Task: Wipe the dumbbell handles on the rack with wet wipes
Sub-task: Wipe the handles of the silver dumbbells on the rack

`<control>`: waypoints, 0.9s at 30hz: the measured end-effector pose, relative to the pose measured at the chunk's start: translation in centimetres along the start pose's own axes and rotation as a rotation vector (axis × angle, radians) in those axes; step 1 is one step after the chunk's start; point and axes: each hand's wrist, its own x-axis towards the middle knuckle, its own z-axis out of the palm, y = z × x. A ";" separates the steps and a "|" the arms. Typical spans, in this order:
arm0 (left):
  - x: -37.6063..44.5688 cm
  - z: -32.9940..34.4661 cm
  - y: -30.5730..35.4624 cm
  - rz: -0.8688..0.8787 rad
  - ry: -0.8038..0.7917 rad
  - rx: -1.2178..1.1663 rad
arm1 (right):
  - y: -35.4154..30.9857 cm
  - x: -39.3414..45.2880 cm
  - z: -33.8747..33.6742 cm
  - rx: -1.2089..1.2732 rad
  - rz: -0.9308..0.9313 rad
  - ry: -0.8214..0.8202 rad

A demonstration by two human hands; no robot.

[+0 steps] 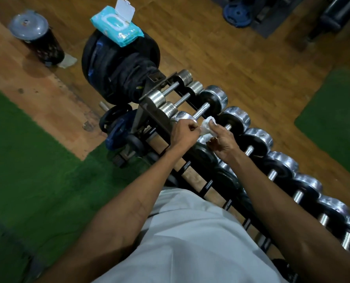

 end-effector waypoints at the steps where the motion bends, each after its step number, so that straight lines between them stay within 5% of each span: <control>1: -0.2 0.0 -0.2 0.004 0.002 -0.019 | 0.1 -0.5 0.0 0.011 -0.005 0.005; 8: -2.1 1.5 0.1 -0.002 -0.104 -0.208 | 1.1 -2.3 -1.5 0.025 -0.027 0.099; 21: -3.9 4.6 1.3 -0.120 -0.052 -0.229 | 1.7 -3.5 -5.6 0.063 -0.007 0.201; 27: -4.4 7.4 2.5 -0.177 -0.019 -0.287 | 1.7 -3.0 -8.4 -0.149 -0.121 0.283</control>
